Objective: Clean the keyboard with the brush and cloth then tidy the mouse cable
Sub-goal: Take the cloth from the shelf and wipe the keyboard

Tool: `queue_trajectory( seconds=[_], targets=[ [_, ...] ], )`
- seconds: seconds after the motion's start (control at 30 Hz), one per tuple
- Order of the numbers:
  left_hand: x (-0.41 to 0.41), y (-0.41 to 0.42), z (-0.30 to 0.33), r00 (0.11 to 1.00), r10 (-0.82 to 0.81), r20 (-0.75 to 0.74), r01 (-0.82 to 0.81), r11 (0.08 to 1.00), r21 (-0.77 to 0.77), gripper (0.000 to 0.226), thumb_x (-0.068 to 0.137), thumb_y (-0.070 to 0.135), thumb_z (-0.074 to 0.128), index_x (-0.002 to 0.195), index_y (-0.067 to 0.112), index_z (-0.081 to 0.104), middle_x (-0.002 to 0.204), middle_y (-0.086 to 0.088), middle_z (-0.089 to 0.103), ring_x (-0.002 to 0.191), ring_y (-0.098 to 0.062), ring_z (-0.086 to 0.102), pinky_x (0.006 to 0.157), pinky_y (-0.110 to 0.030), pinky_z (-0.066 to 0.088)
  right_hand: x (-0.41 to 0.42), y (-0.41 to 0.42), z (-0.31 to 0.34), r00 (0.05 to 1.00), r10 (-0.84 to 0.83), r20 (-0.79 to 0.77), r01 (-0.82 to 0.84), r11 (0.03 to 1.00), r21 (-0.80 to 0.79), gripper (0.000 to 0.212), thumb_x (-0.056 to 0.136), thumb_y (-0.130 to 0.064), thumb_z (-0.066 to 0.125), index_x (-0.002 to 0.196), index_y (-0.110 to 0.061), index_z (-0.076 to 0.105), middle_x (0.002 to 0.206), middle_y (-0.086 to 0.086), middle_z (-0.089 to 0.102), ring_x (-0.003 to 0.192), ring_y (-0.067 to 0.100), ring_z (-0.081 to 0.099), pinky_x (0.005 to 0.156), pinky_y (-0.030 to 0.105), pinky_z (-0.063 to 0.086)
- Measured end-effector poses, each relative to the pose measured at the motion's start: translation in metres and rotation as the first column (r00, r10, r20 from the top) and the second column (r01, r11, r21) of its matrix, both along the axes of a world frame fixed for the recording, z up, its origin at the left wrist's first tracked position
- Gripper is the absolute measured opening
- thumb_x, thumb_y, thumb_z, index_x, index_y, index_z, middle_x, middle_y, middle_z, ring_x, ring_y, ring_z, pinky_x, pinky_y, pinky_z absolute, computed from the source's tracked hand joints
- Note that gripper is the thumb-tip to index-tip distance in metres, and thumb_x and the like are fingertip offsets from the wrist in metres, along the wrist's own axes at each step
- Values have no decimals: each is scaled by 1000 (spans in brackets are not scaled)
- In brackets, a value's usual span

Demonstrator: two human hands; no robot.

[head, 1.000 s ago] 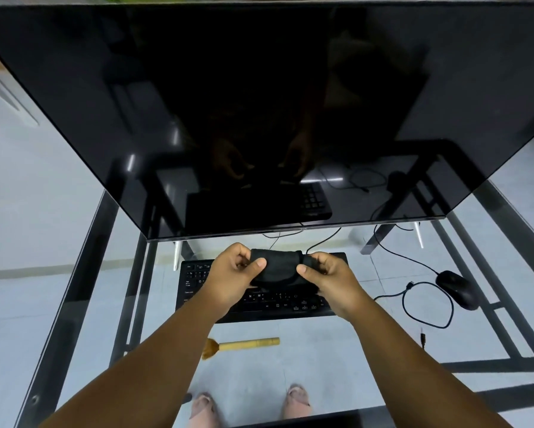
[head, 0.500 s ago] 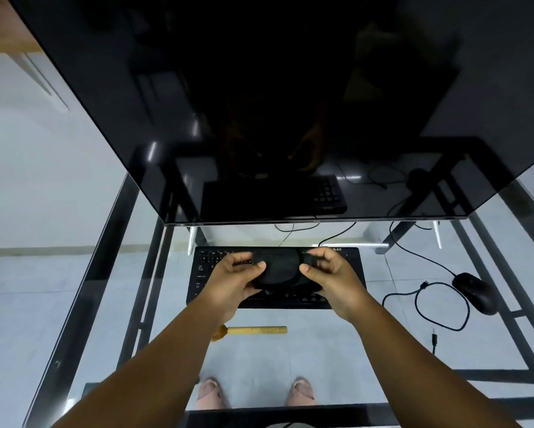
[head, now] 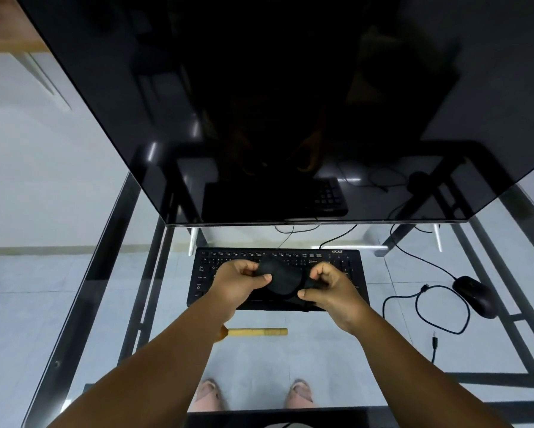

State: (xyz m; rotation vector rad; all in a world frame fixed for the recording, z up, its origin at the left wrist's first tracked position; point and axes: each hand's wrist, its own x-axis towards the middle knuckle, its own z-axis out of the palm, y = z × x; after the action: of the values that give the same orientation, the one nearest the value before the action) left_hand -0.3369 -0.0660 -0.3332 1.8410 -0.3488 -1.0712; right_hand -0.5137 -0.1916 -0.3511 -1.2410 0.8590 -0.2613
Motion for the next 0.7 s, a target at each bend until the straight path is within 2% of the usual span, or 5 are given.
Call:
queue_trajectory(
  seconds=[0.13,0.23,0.37,0.5,0.7],
  targets=[
    [7,-5,6,959,-137,248,136,991,20,16,75,18,83,88,17,73,92,-3,61,80,-11,57,69,-15,44,-3,-1,-3,996,54,-68,-57,998,-34,34,72,21,65,82,-10,53,83,6,55,71,14,52,65,25,47],
    [13,-11,15,894,-251,371,257,966,34,16,76,17,82,86,23,71,87,3,57,76,-8,54,69,-13,42,-2,-4,-5,993,70,-97,-71,997,-6,29,78,16,55,82,-12,59,83,5,62,77,18,55,74,31,48],
    [23,-16,26,874,-364,321,386,922,-7,14,82,11,76,83,22,67,84,0,68,77,-16,64,72,-28,52,5,-12,1,996,16,-83,-10,997,71,26,93,9,49,102,-13,60,107,7,68,96,20,64,83,30,52],
    [28,-17,24,846,-445,294,470,882,-18,17,87,10,70,83,25,64,84,1,64,78,-18,60,77,-34,52,14,-20,6,993,110,-51,-109,994,23,41,96,4,50,125,-24,57,129,-4,62,117,22,60,102,43,48],
    [25,-11,18,897,-426,115,439,887,-141,16,90,1,64,89,16,60,84,0,60,74,-12,55,75,-31,51,28,-21,10,945,309,-105,-304,951,63,35,95,2,51,116,-22,65,110,1,69,106,18,62,95,41,46]
  ],
)
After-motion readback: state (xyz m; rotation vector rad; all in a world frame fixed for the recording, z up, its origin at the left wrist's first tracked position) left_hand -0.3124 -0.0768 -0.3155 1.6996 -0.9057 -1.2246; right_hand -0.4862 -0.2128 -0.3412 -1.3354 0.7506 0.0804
